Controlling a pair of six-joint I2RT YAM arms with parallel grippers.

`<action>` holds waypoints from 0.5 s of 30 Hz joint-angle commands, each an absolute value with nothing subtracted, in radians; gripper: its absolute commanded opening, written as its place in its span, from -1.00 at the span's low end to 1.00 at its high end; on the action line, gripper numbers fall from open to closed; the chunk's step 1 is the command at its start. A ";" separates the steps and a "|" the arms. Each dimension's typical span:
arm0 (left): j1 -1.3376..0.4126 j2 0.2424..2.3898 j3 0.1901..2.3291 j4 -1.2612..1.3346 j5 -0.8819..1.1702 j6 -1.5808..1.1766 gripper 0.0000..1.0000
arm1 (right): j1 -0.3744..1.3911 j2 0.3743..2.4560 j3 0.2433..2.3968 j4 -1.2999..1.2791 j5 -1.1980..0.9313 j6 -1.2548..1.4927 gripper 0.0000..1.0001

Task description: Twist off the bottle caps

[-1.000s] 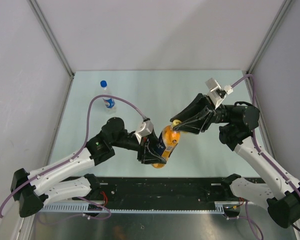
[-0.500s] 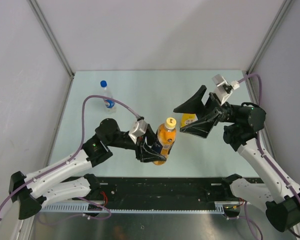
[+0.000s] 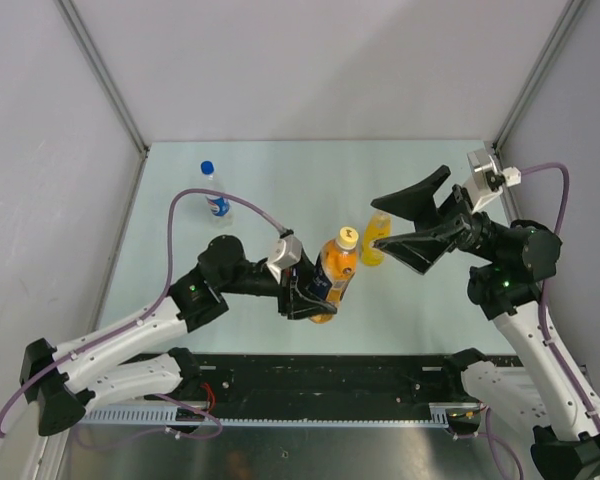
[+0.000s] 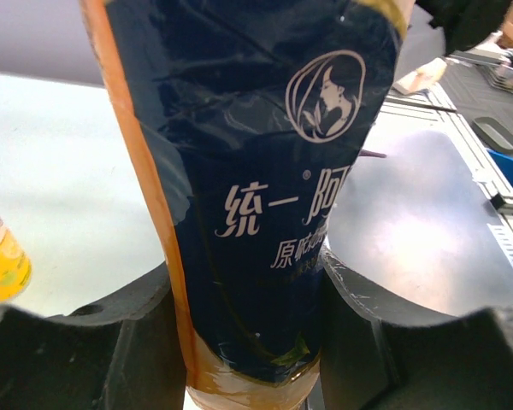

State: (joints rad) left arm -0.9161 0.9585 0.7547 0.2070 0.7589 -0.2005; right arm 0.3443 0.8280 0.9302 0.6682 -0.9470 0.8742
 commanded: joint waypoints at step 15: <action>-0.997 1.075 0.934 -0.138 -0.110 -0.159 -1.00 | 0.346 0.874 1.023 0.151 -0.534 0.739 0.99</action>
State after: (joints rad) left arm -0.9508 1.0660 0.8619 -0.0582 0.2001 -0.1749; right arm 0.3420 0.8696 0.9672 0.2173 -0.6292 0.7544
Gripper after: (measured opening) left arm 0.534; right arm 0.993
